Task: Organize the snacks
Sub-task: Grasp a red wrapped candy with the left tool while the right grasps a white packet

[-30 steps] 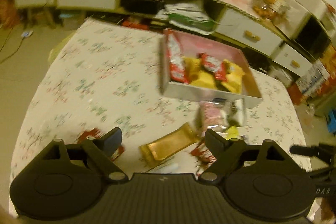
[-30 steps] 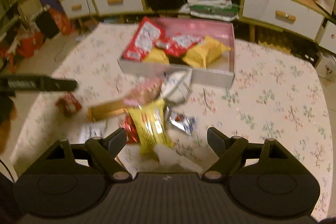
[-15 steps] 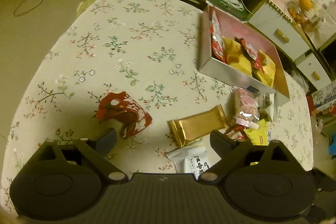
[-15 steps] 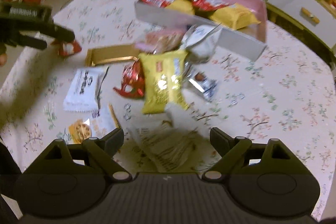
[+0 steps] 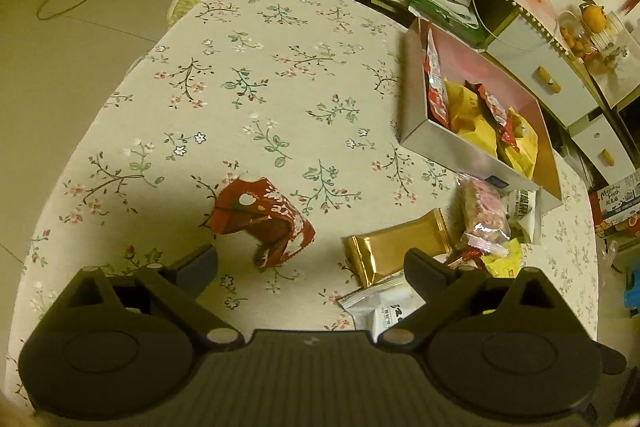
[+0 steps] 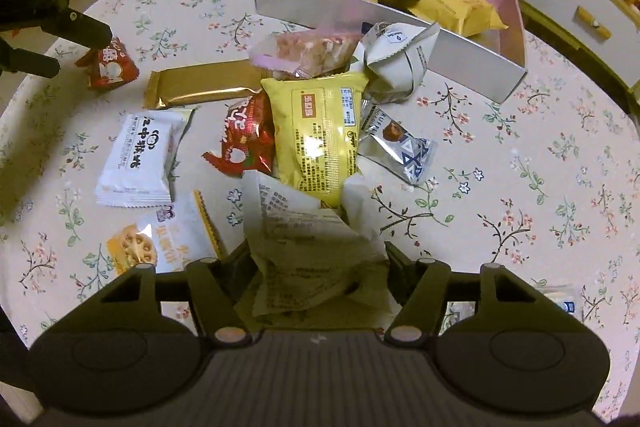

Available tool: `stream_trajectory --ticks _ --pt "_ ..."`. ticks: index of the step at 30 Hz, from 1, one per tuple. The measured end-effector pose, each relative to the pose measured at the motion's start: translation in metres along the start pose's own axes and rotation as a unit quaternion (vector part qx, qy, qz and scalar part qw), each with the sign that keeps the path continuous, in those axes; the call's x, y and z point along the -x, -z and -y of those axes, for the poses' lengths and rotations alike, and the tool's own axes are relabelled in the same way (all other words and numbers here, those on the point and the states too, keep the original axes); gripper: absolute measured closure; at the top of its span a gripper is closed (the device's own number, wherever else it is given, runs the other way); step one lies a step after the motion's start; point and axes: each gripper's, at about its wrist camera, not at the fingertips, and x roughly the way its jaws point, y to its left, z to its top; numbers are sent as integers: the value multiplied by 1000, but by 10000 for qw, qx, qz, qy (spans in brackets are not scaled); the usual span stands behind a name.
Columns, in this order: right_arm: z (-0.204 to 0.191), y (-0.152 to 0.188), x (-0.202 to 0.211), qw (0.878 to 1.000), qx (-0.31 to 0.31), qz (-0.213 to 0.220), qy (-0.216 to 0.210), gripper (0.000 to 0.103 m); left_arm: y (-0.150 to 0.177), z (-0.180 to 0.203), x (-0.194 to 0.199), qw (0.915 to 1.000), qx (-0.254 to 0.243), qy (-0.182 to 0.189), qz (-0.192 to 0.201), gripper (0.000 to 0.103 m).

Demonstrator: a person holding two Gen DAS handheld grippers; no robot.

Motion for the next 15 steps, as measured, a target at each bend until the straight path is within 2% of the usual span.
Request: stream_trajectory --ticks 4,12,15 --pt "1 0 9 9999 -81 37 -78 43 -1 -5 0 10000 27 -39 25 2" --pt "26 -6 33 9970 -608 402 -242 44 -6 -17 -2 9999 136 -62 54 2" --pt "37 -9 42 9940 -846 577 -396 44 -5 -13 -7 9998 -16 -163 92 2"
